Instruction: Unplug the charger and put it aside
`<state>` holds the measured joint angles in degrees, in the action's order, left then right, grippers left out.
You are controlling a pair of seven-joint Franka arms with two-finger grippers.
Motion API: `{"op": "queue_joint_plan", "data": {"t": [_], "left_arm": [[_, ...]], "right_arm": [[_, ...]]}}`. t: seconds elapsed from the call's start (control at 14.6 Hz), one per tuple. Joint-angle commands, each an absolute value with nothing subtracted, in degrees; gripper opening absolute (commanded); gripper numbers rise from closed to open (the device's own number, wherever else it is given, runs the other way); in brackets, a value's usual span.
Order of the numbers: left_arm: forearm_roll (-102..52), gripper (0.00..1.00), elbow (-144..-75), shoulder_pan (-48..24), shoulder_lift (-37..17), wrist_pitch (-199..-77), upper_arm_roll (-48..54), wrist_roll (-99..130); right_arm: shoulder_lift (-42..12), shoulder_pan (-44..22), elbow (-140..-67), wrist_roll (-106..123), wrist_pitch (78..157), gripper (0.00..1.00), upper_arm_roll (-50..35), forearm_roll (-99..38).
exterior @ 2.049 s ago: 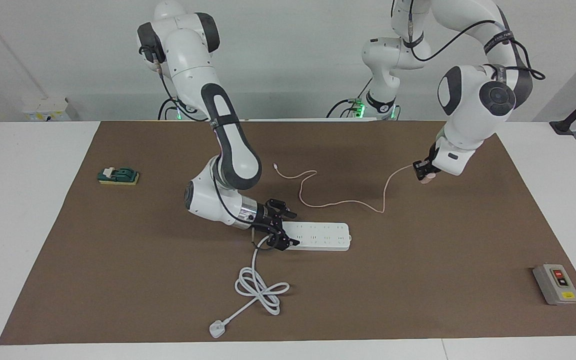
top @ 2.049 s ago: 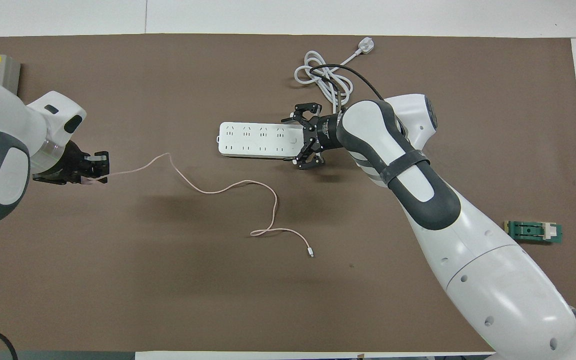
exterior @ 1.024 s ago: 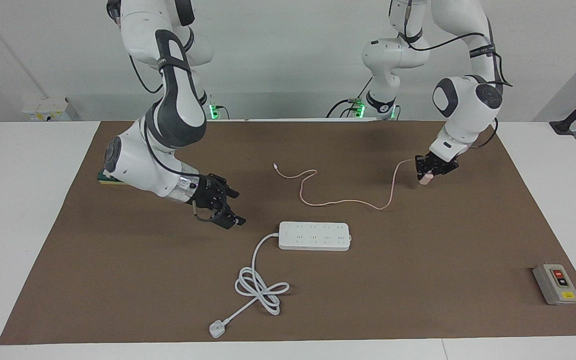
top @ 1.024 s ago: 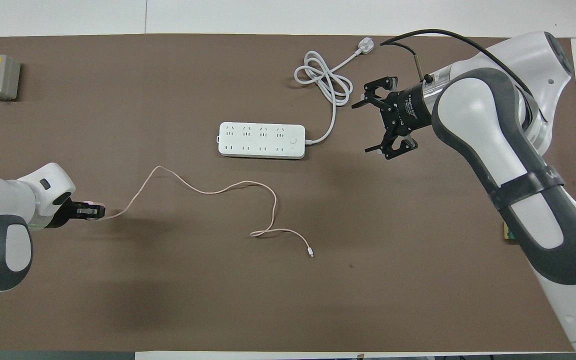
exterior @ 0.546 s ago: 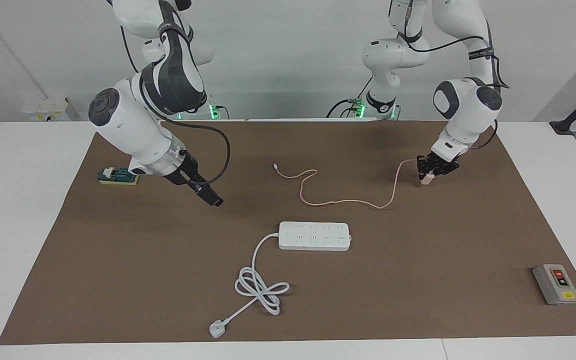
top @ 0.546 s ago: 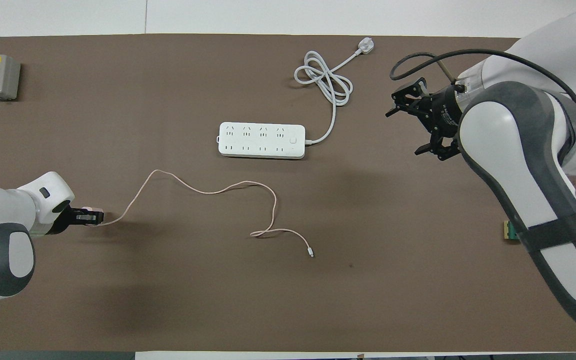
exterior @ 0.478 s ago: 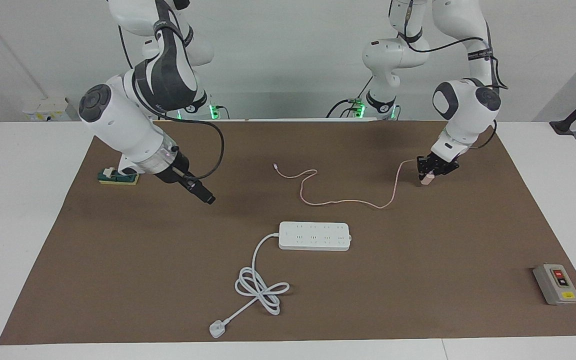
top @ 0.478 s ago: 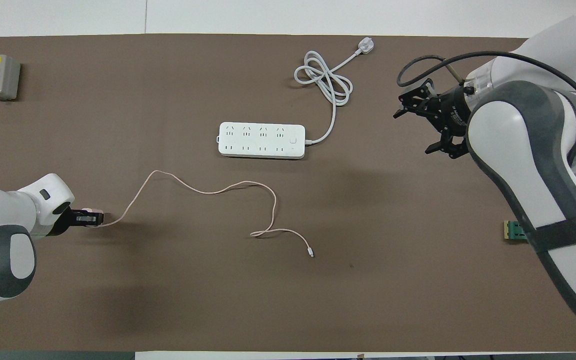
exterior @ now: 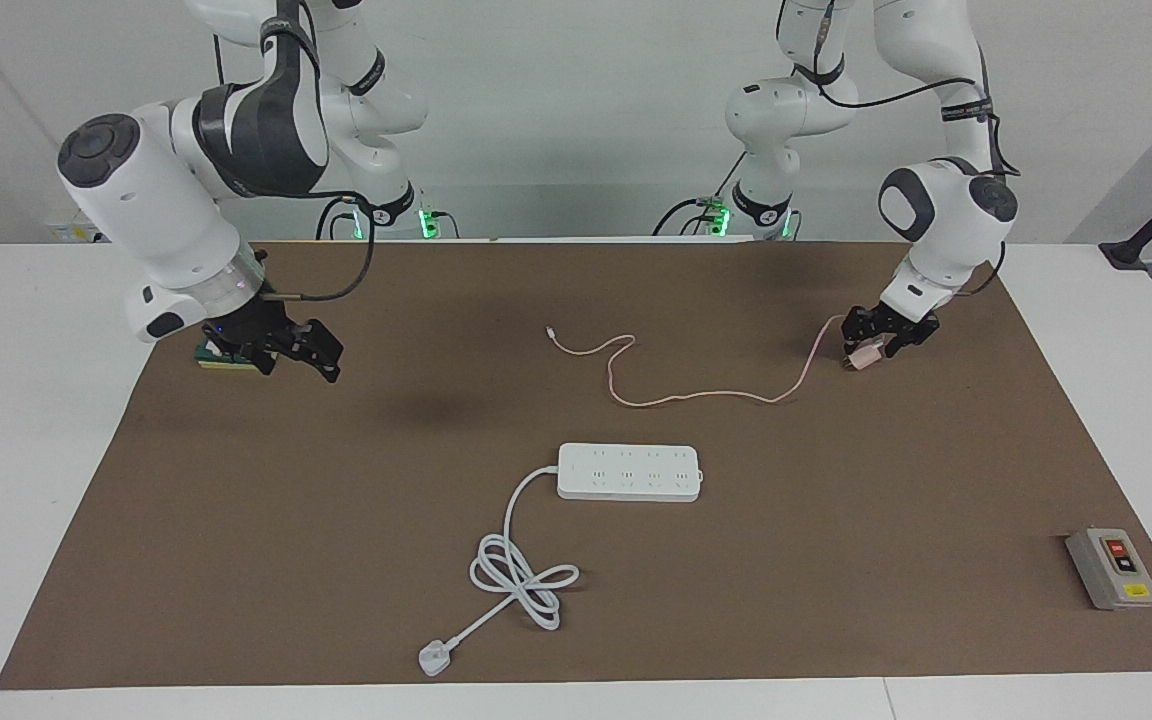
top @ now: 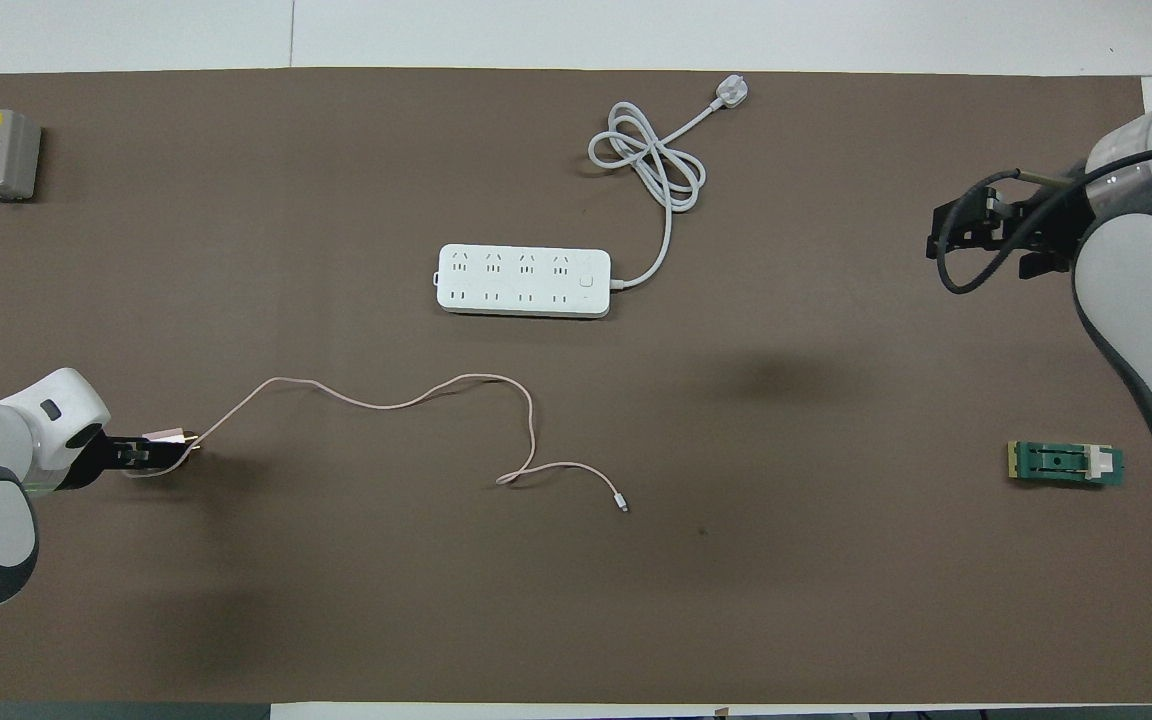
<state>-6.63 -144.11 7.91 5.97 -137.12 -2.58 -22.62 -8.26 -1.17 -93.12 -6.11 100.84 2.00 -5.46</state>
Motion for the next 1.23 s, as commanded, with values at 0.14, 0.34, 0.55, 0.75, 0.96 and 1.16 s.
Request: {"op": "queue_joint_plan", "data": {"t": [0.14,0.34,0.55,0.75,0.96,1.16], "left_arm": [[-7.3,1.00,-132.6,11.9,4.6,-123.3,-2.2,-24.7],[-7.3,1.00,-124.2,12.0,3.8,-115.7,-2.2,-20.6],[-6.8,1.00,-117.1,10.7,3.4,-109.7,-2.2,-14.3],[-6.1,1.00,-111.1,10.6,3.5,-102.2,-1.5,-10.4],[-2.9,1.00,-105.4,7.7,4.1,-95.4,-1.0,-3.3],[-2.1,1.00,-103.9,4.1,4.6,-94.1,-1.0,4.8]], "right_arm": [[-1.3,1.8,-94.3,2.9,95.4,1.00,1.2,-1.7],[2.2,1.8,-95.0,4.7,92.2,1.00,1.1,1.2],[4.3,1.8,-95.4,4.7,89.0,1.00,1.1,2.4],[5.6,1.9,-95.7,4.2,86.7,1.00,1.0,2.5],[5.9,3.3,-95.8,4.3,86.1,1.00,0.5,2.4],[5.9,3.3,-95.9,4.4,86.2,1.00,0.5,2.4]]}}
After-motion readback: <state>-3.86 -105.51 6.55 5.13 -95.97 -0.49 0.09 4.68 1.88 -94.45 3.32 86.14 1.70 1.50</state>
